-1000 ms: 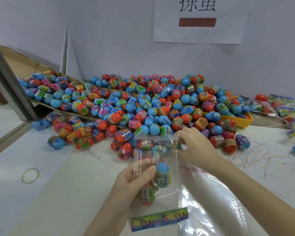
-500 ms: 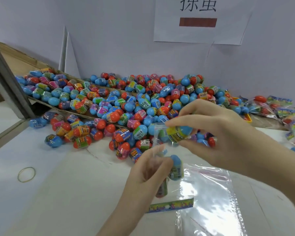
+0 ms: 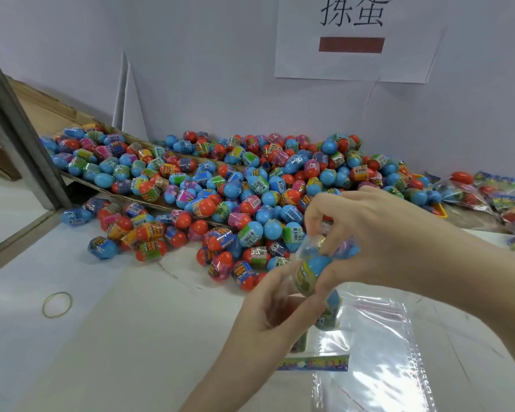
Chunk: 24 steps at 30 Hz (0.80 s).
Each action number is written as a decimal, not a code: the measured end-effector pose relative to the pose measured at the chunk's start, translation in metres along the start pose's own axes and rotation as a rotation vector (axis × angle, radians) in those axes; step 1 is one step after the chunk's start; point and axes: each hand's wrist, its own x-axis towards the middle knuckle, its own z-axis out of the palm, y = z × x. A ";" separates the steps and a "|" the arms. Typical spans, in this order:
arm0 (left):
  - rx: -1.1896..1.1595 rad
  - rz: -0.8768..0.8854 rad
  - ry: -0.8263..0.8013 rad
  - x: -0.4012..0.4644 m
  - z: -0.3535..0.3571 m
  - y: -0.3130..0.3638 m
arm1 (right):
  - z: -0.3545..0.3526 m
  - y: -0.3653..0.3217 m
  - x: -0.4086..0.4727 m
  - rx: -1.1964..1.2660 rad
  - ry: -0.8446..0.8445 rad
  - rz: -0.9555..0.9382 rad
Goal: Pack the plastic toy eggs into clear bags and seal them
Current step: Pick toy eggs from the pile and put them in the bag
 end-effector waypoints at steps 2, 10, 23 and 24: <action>0.001 -0.013 0.025 0.000 -0.002 -0.002 | 0.003 0.002 0.002 0.107 -0.002 0.013; 0.006 -0.076 0.075 0.000 -0.007 -0.005 | 0.020 0.012 -0.003 0.378 -0.053 -0.016; -0.042 -0.217 0.171 0.001 -0.017 -0.013 | 0.050 0.028 0.008 0.794 0.348 0.052; -0.071 -0.242 0.185 -0.001 -0.019 -0.014 | 0.054 0.035 0.013 0.811 0.530 0.117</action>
